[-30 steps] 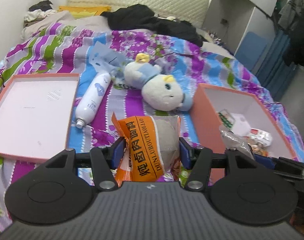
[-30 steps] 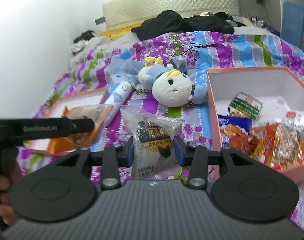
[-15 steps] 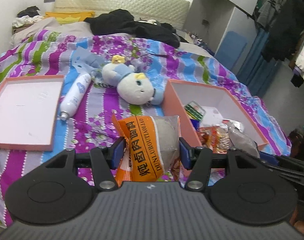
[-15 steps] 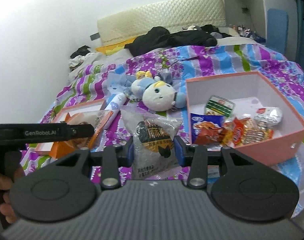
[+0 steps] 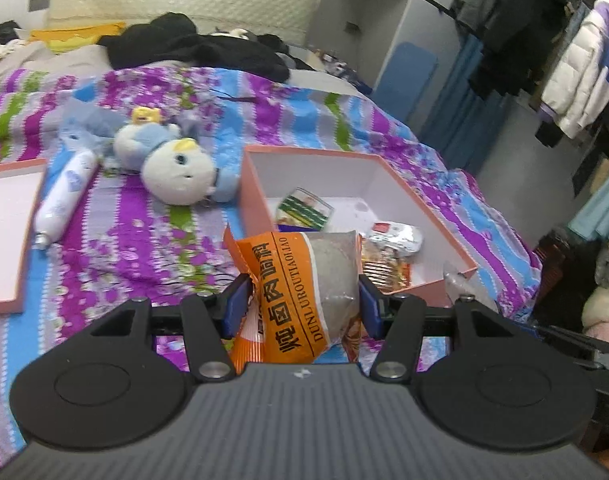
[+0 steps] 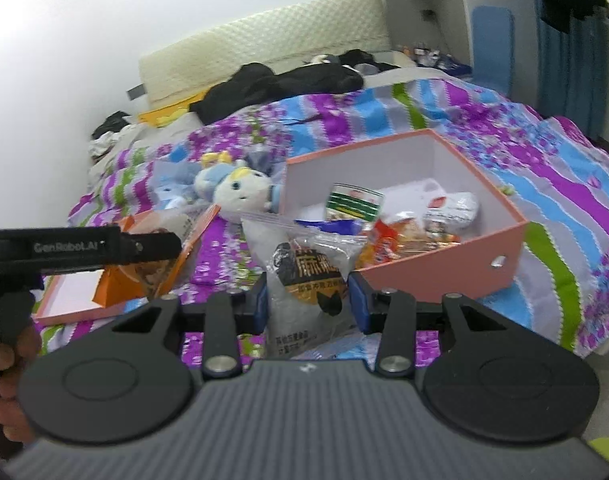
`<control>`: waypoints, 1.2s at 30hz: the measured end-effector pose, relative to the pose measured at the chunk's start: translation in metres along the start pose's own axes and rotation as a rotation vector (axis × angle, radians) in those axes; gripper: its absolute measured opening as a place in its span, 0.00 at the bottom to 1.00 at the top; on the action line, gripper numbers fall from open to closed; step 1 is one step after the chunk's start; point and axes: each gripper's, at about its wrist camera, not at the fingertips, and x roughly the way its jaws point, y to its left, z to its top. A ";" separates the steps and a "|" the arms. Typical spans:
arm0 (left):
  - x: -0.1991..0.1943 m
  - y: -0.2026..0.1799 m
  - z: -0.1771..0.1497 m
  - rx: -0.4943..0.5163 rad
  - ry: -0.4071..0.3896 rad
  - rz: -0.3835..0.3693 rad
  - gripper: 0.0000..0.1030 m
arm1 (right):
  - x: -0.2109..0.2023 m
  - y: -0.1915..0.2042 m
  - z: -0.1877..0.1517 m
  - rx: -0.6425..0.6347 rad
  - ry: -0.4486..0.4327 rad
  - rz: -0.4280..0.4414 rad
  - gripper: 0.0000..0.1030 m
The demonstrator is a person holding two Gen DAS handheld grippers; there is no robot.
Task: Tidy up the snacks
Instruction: 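Lift both bags and carry them over the pink box, then open both tools to release the bags into the pink box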
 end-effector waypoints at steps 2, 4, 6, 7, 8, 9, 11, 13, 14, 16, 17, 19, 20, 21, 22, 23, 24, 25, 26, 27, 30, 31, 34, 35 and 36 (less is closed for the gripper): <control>0.014 -0.006 0.006 0.010 0.014 -0.014 0.60 | 0.005 -0.010 0.005 0.014 -0.002 -0.017 0.42; 0.029 -0.010 0.014 0.027 0.026 -0.024 0.60 | 0.012 -0.019 0.011 0.030 -0.001 -0.027 0.42; 0.042 -0.012 0.024 0.045 0.022 -0.023 0.60 | 0.022 -0.027 0.017 0.047 0.007 -0.033 0.42; 0.051 -0.013 0.031 0.056 0.023 -0.023 0.60 | 0.029 -0.030 0.022 0.051 0.010 -0.038 0.42; 0.060 -0.014 0.038 0.059 0.024 -0.023 0.60 | 0.036 -0.033 0.027 0.049 0.010 -0.041 0.42; 0.069 -0.014 0.045 0.059 0.023 -0.026 0.60 | 0.044 -0.035 0.032 0.041 0.010 -0.045 0.42; 0.087 -0.012 0.058 0.059 0.027 -0.033 0.60 | 0.059 -0.039 0.041 0.028 0.008 -0.052 0.42; 0.108 -0.012 0.072 0.068 0.041 -0.046 0.60 | 0.073 -0.044 0.051 0.023 0.007 -0.054 0.42; 0.117 -0.012 0.078 0.075 0.047 -0.050 0.60 | 0.082 -0.046 0.056 0.020 0.006 -0.056 0.42; 0.137 -0.011 0.088 0.082 0.065 -0.059 0.60 | 0.097 -0.051 0.064 0.018 0.007 -0.059 0.42; 0.149 -0.011 0.093 0.087 0.079 -0.063 0.60 | 0.106 -0.053 0.068 0.020 0.009 -0.060 0.42; 0.170 -0.009 0.100 0.092 0.102 -0.054 0.60 | 0.121 -0.058 0.074 0.029 0.016 -0.058 0.42; 0.180 -0.007 0.103 0.095 0.113 -0.055 0.60 | 0.130 -0.061 0.076 0.034 0.024 -0.058 0.42; 0.190 -0.005 0.106 0.094 0.121 -0.057 0.60 | 0.138 -0.064 0.077 0.037 0.033 -0.060 0.42; 0.200 -0.002 0.109 0.091 0.127 -0.055 0.60 | 0.146 -0.067 0.078 0.039 0.042 -0.061 0.42; 0.208 0.000 0.111 0.089 0.132 -0.052 0.60 | 0.155 -0.070 0.079 0.038 0.051 -0.064 0.42; 0.217 0.003 0.114 0.086 0.137 -0.050 0.60 | 0.163 -0.072 0.079 0.039 0.059 -0.068 0.42; 0.226 0.005 0.116 0.083 0.143 -0.050 0.60 | 0.170 -0.075 0.080 0.042 0.065 -0.070 0.42; 0.233 0.007 0.117 0.082 0.147 -0.050 0.60 | 0.178 -0.078 0.080 0.044 0.072 -0.072 0.43; 0.239 0.008 0.117 0.081 0.152 -0.049 0.60 | 0.184 -0.080 0.080 0.046 0.077 -0.074 0.43; 0.257 0.010 0.118 0.086 0.168 -0.054 0.60 | 0.201 -0.086 0.080 0.060 0.091 -0.084 0.43; 0.263 0.011 0.117 0.088 0.177 -0.059 0.60 | 0.205 -0.087 0.080 0.059 0.096 -0.086 0.43; 0.280 0.010 0.113 0.089 0.202 -0.058 0.60 | 0.220 -0.092 0.079 0.071 0.117 -0.092 0.43; 0.285 0.010 0.113 0.093 0.205 -0.055 0.61 | 0.224 -0.093 0.078 0.072 0.122 -0.098 0.43; 0.289 0.010 0.113 0.099 0.207 -0.055 0.62 | 0.227 -0.094 0.077 0.069 0.124 -0.104 0.43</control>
